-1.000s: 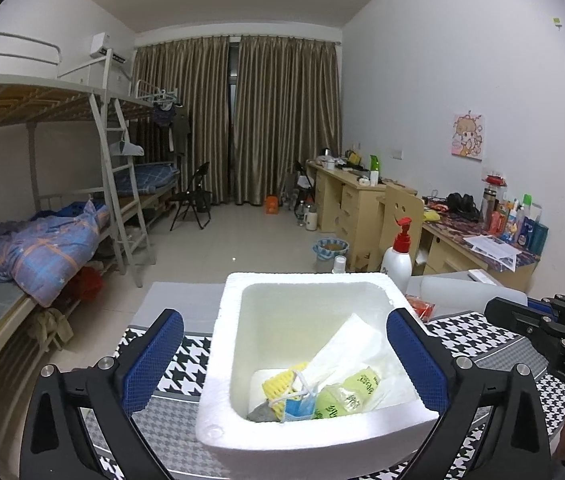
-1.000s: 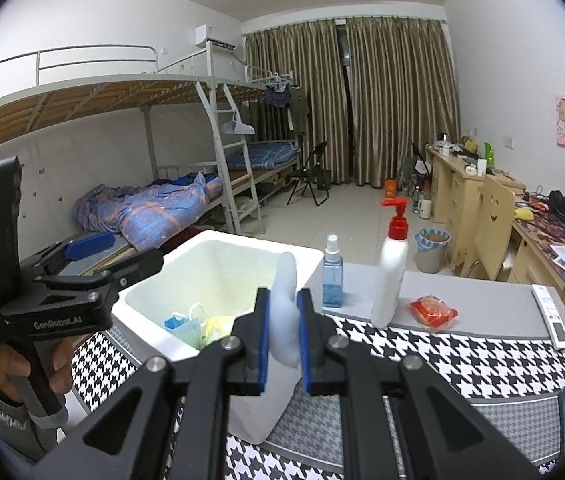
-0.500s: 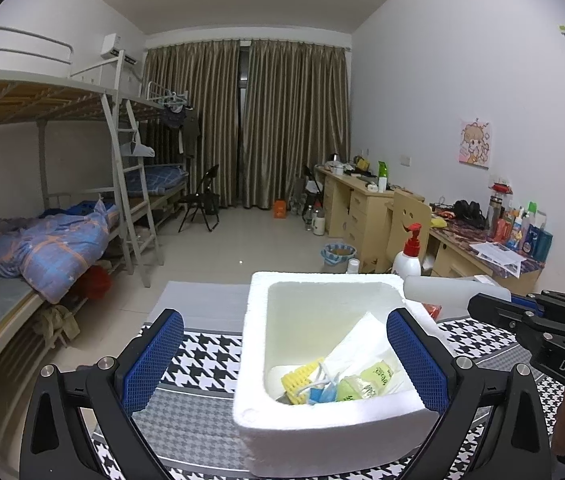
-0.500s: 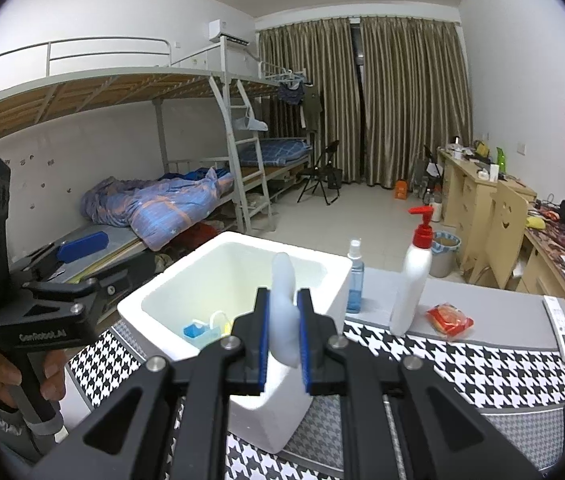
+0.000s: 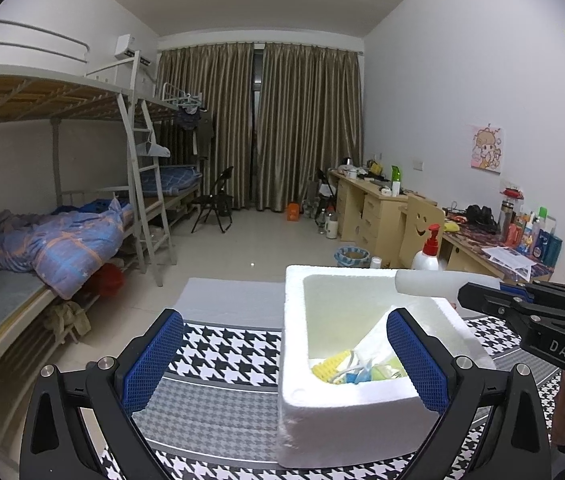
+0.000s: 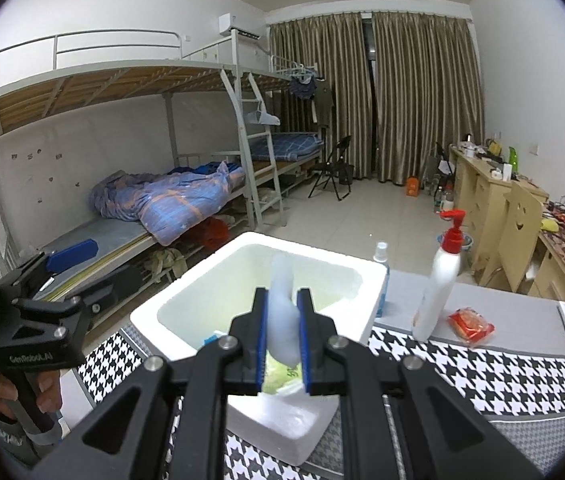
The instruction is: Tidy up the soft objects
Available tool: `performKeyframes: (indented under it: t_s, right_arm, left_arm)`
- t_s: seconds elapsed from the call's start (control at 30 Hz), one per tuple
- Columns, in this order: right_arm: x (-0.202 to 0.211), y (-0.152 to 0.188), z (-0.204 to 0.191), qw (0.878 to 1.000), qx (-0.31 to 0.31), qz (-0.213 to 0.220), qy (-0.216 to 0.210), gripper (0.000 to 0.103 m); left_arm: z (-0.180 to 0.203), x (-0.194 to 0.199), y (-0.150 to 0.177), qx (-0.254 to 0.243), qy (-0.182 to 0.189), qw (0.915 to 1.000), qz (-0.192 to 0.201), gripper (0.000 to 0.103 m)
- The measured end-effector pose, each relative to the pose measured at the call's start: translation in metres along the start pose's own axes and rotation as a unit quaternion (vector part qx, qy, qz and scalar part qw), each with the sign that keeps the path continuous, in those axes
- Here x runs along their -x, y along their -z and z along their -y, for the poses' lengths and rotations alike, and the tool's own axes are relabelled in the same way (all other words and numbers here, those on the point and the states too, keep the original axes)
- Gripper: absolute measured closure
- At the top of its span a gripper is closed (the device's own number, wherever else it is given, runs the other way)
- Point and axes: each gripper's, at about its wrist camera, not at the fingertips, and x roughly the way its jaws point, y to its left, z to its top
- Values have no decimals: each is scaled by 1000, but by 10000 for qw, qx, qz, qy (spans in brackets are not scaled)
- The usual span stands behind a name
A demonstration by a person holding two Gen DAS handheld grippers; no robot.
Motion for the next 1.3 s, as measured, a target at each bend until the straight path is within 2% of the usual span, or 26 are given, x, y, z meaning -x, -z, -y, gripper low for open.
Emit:
performKeyframes:
  t_s: [0.43, 0.5, 0.53, 0.63, 0.67, 0.77, 1.3]
  right_arm:
    - [-21, -2, -7, 9999, -23, -119, 25, 87]
    - [-24, -2, -7, 9999, -44, -125, 19, 81]
    - [-26, -2, -7, 9999, -41, -120, 51, 74]
    - [-29, 0, -10, 9999, 22, -108, 113, 41]
    - [-28, 1, -11, 9999, 30, -77, 91, 35]
    - [-24, 0, -15, 10000, 78, 7, 54, 30]
    - [5, 5, -9, 9996, -78, 190, 197, 27]
  left_arm:
    - [-19, -3, 7, 137, -38, 9999, -62, 1]
    - [-21, -4, 8, 157, -39, 9998, -73, 1]
    - [-23, -4, 9, 159, -37, 9998, -83, 1]
    - [-26, -6, 11, 194, -46, 9997, -112, 1]
    - [-27, -6, 11, 204, -49, 9997, -118, 1]
    - [-28, -6, 10, 216, -62, 9997, -113, 1]
    - [-18, 17, 8, 146, -5, 9999, 58, 1]
